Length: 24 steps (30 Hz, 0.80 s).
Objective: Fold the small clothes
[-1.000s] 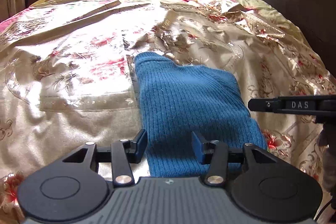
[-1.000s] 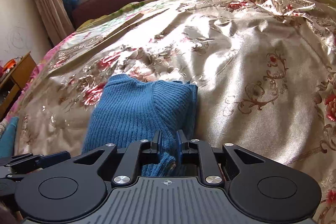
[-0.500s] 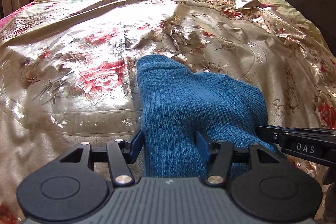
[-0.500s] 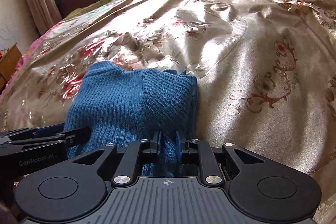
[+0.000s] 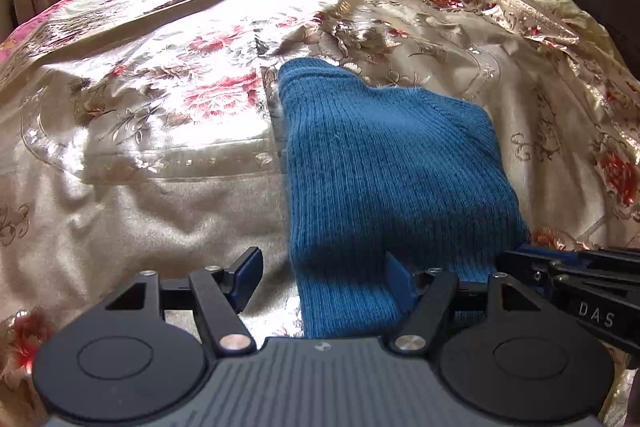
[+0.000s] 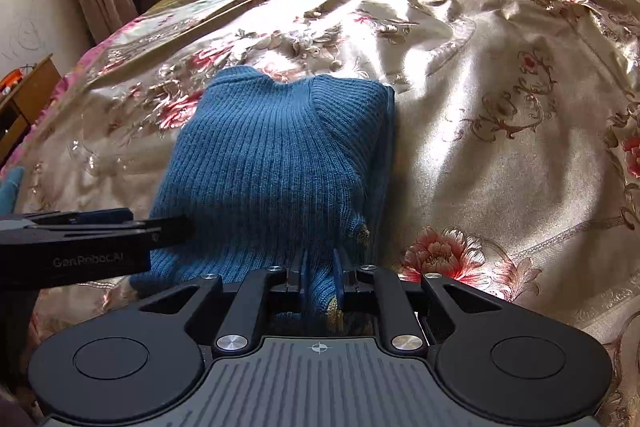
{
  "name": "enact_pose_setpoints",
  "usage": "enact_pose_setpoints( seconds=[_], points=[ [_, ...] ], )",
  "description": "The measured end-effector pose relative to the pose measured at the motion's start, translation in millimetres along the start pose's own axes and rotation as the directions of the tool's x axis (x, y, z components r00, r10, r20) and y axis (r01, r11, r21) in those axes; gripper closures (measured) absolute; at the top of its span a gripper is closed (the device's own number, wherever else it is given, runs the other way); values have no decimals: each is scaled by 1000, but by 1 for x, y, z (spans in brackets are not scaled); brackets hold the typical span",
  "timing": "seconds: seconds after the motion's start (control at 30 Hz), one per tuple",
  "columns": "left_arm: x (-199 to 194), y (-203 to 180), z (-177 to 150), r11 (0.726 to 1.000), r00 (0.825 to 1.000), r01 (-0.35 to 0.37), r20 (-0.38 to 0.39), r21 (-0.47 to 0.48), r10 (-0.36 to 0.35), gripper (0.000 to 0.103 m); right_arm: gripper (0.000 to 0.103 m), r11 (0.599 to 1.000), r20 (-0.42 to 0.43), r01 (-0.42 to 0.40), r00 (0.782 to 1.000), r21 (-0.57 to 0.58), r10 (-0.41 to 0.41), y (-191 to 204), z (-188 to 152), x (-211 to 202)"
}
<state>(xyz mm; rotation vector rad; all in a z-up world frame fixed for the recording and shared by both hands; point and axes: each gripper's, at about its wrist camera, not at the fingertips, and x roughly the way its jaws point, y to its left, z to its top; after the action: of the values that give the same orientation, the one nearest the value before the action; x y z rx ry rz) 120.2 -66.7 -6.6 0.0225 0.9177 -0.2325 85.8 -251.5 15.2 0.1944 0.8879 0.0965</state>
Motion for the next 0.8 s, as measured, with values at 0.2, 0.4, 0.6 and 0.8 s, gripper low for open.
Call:
enact_pose_setpoints(
  seconds=[0.2, 0.4, 0.6, 0.8],
  points=[
    [-16, 0, -15, 1000, 1000, -7, 7, -19, 7, 32, 84, 999, 38, -38, 999, 10, 38, 6, -6, -28],
    [-24, -2, -29, 1000, 1000, -19, -9, -24, 19, 26, 83, 998, 33, -24, 999, 50, 23, 3, -23, -36],
    [-27, -7, -43, 999, 998, -52, -35, -11, 52, 16, 83, 999, 40, -7, 999, 47, 5, 6, -33, -42],
    [-33, -5, -47, 997, 998, -67, -21, -25, 67, 11, 81, 999, 49, 7, 999, 33, -9, 12, -39, -46]
  ],
)
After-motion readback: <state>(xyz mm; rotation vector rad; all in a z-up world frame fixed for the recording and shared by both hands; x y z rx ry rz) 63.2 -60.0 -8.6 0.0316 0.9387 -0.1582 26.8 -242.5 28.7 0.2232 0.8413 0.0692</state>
